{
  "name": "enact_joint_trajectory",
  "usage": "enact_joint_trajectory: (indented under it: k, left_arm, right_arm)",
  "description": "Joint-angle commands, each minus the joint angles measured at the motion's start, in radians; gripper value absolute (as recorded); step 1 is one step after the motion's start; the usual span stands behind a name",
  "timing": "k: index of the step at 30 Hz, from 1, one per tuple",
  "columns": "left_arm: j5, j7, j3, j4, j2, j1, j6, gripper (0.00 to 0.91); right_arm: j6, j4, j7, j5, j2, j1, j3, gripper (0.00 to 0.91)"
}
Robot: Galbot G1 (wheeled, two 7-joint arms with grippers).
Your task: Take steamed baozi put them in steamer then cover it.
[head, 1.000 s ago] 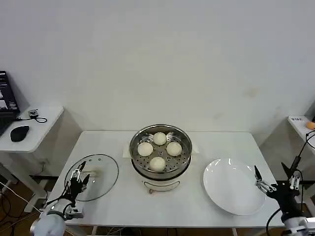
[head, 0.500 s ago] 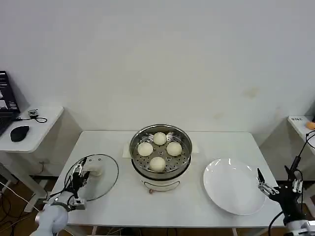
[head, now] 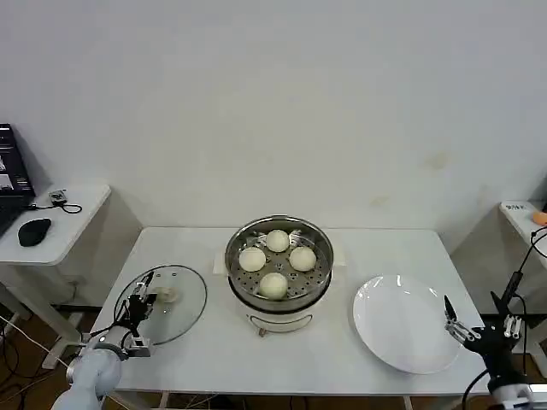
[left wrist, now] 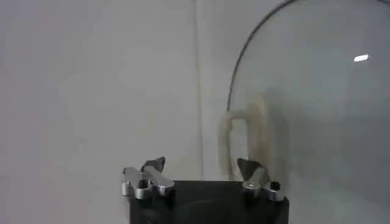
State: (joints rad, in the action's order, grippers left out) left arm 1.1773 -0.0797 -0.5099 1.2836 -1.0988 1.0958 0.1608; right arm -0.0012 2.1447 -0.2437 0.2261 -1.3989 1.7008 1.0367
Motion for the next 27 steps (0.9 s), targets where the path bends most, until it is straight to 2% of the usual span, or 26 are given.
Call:
enact_joint_trajectory:
  k: [1,18,27]
  left_arm:
    - [0.004,0.004,0.003,-0.027,-0.002,-0.012,0.006,0.0]
    - [0.018,0.026,-0.018,0.02,-0.006,0.023,0.021,0.0]
    - [0.025,-0.073,-0.074,0.123,-0.04,0.091,0.015,0.0]
  right_arm:
    - [0.0,-0.004,0.0,-0.004,-0.003,0.0,-0.005,0.907]
    - [0.007,-0.003,-0.001,-0.022,-0.01,0.006,-0.03,0.907]
    - [0.011,0.001,-0.001,-0.031,-0.012,0.009,-0.043,0.907]
